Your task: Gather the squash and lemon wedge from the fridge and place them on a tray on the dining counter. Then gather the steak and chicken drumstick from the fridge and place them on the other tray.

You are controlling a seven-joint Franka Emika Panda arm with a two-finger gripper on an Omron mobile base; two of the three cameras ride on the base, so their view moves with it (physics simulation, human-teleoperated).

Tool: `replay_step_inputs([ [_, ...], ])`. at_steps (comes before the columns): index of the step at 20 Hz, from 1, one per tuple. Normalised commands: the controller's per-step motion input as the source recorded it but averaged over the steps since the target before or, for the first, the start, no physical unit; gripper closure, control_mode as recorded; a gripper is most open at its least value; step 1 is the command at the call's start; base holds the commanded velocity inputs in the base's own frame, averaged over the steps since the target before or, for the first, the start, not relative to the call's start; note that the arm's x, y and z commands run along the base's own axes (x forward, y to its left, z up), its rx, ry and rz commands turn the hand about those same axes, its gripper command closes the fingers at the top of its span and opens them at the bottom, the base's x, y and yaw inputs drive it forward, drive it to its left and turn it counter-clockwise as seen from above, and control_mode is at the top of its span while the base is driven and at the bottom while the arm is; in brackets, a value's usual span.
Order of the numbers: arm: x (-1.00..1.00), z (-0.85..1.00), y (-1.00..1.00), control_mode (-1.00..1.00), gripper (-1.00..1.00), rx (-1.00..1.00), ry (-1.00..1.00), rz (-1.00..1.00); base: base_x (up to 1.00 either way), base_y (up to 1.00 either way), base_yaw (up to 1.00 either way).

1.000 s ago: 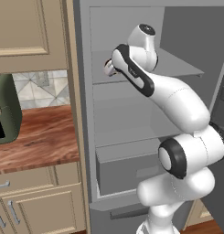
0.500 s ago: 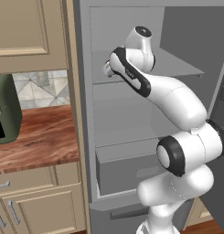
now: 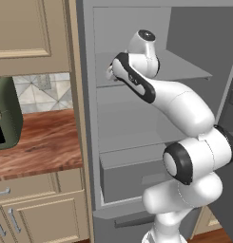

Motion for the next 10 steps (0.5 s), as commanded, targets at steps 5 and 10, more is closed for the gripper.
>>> replay_step_inputs([
  [5,-0.04,0.00,0.01,-1.00,1.00,0.00,-0.03,0.00,0.00,0.00,0.00],
  [10,-0.37,0.00,-0.08,-1.00,1.00,0.00,-0.05,-0.01,0.00,0.00,0.00],
])
